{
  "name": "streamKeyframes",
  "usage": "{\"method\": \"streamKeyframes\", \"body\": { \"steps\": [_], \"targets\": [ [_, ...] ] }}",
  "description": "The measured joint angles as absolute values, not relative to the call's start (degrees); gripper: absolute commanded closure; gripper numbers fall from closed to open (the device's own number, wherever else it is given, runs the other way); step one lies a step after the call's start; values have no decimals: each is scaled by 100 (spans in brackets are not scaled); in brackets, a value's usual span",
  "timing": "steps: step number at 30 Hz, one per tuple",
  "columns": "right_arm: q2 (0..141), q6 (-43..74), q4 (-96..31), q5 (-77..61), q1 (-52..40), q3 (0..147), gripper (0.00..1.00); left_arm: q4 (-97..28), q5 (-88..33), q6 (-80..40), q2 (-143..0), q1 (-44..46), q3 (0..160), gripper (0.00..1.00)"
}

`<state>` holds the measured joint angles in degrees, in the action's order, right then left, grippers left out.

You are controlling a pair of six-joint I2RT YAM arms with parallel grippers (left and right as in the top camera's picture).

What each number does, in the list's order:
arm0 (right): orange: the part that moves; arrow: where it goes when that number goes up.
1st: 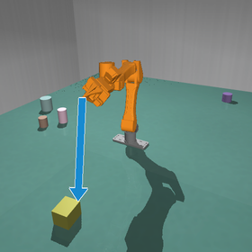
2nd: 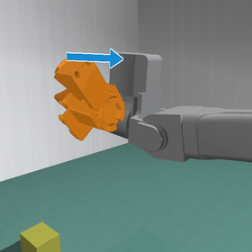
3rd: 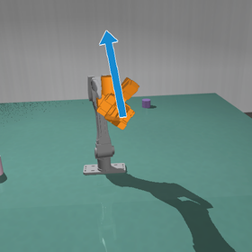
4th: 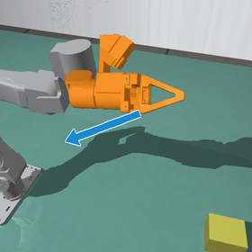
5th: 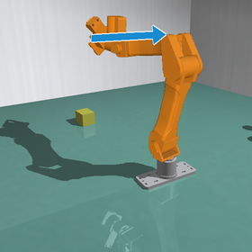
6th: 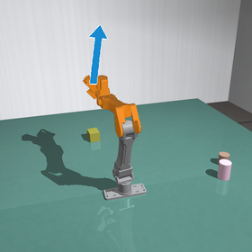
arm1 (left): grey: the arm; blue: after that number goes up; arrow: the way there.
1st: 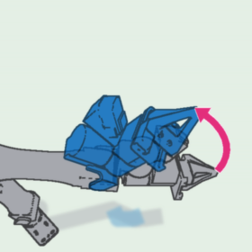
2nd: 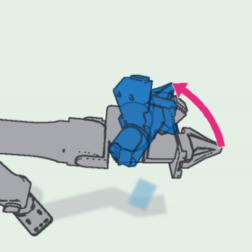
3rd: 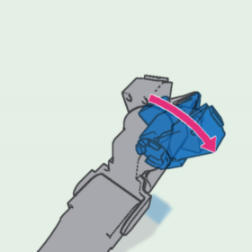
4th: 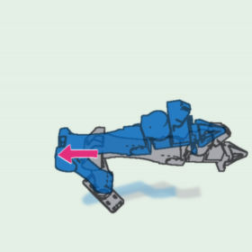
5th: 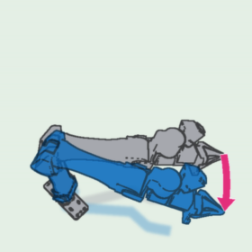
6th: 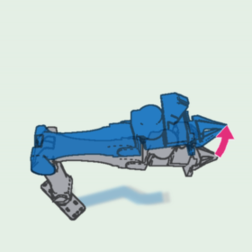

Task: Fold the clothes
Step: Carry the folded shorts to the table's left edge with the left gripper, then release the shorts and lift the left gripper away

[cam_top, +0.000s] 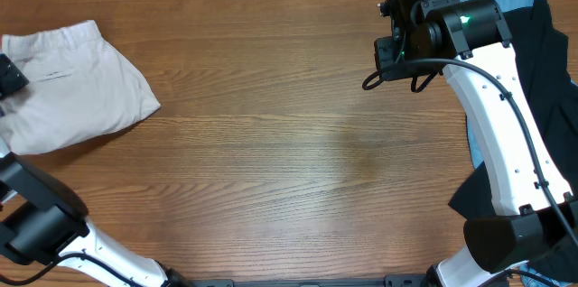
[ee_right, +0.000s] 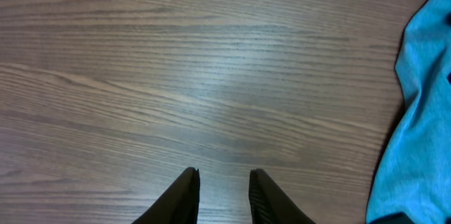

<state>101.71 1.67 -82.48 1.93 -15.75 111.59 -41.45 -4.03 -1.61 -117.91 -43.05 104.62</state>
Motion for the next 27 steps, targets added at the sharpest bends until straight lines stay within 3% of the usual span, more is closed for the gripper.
{"method": "streamKeyframes", "body": {
  "steps": [7, 13, 18, 21, 27],
  "targets": [
    [10171, 169, -8315, 193, -1575, 11159, 73, -4646, -49, -1004, -11867, -4818, 10473, 0],
    [10171, 169, -8315, 193, -1573, 11159, 70, -4694, -1024, -1061, -11762, -4842, 10477, 6],
    [10171, 285, -8180, 183, -1557, 11159, 62, -5140, -1678, -1055, -11098, -4397, 10484, 0],
    [10171, 381, -8121, 84, -1496, 11159, 42, -5572, -1769, -1057, -10643, -3959, 10543, 0],
    [10173, 462, -7985, -329, -1422, 11159, 12, -6591, -1850, -1015, -10252, -2779, 10628, 0]
  ]
}}
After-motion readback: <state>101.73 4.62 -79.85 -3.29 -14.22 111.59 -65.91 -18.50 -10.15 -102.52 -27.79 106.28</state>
